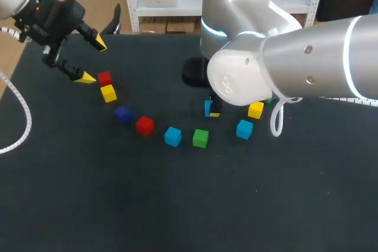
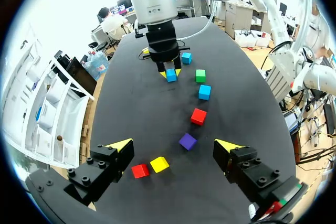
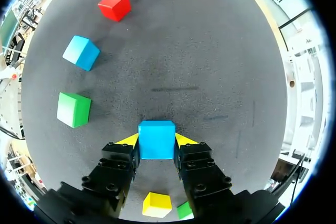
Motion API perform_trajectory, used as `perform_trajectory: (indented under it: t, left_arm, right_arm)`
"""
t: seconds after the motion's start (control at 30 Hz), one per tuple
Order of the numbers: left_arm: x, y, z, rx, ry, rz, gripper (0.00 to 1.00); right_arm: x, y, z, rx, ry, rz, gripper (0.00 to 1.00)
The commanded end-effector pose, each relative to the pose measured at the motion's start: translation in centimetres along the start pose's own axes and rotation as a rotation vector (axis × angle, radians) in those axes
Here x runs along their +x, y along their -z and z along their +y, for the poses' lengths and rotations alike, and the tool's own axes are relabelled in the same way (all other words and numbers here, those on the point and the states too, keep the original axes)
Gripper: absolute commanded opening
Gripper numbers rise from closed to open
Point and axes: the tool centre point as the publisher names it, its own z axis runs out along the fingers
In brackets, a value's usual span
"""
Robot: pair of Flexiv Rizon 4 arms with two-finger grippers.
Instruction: Place the blue cubes, place green cubes on the blue cubes, place the yellow cubes on the green cubes, then place the red cubes on the yellow cubes, and place purple cube on the red cubes.
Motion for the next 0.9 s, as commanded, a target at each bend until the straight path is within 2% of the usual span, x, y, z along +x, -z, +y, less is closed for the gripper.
perform_trajectory:
  t: [0.03, 0.1, 0.17, 0.43, 0.77, 0.8, 0.9]
  left_arm:
    - [0.08, 0.00, -0.05, -0.002, -0.003, -0.002, 1.00]
    - [0.08, 0.00, -0.05, -0.002, -0.003, -0.002, 1.00]
    - [0.08, 0.00, -0.05, -0.002, -0.003, -0.002, 1.00]
    - [0.08, 0.00, -0.05, -0.002, -0.003, -0.002, 1.00]
    - [0.08, 0.00, -0.05, -0.002, -0.003, -0.002, 1.00]
    - [0.08, 0.00, -0.05, -0.002, -0.003, -0.002, 1.00]
    - [0.08, 0.00, -0.05, -0.002, -0.003, -0.002, 1.00]
  right_arm:
    - [-0.02, -0.07, -0.26, -0.007, -0.001, 0.000, 0.18]
    - [-0.01, -0.10, -0.27, -0.009, -0.002, 0.000, 0.28]
    - [0.00, -0.13, -0.31, -0.010, -0.004, 0.000, 0.33]
    - [-0.22, -0.20, -0.51, -0.009, 0.000, -0.004, 0.43]
    - [-0.07, -0.13, -0.59, -0.008, -0.002, -0.001, 0.49]
    - [0.01, -0.07, -0.61, -0.008, -0.003, -0.001, 0.53]
    - [0.29, 0.56, -0.66, -0.002, -0.010, -0.003, 0.85]
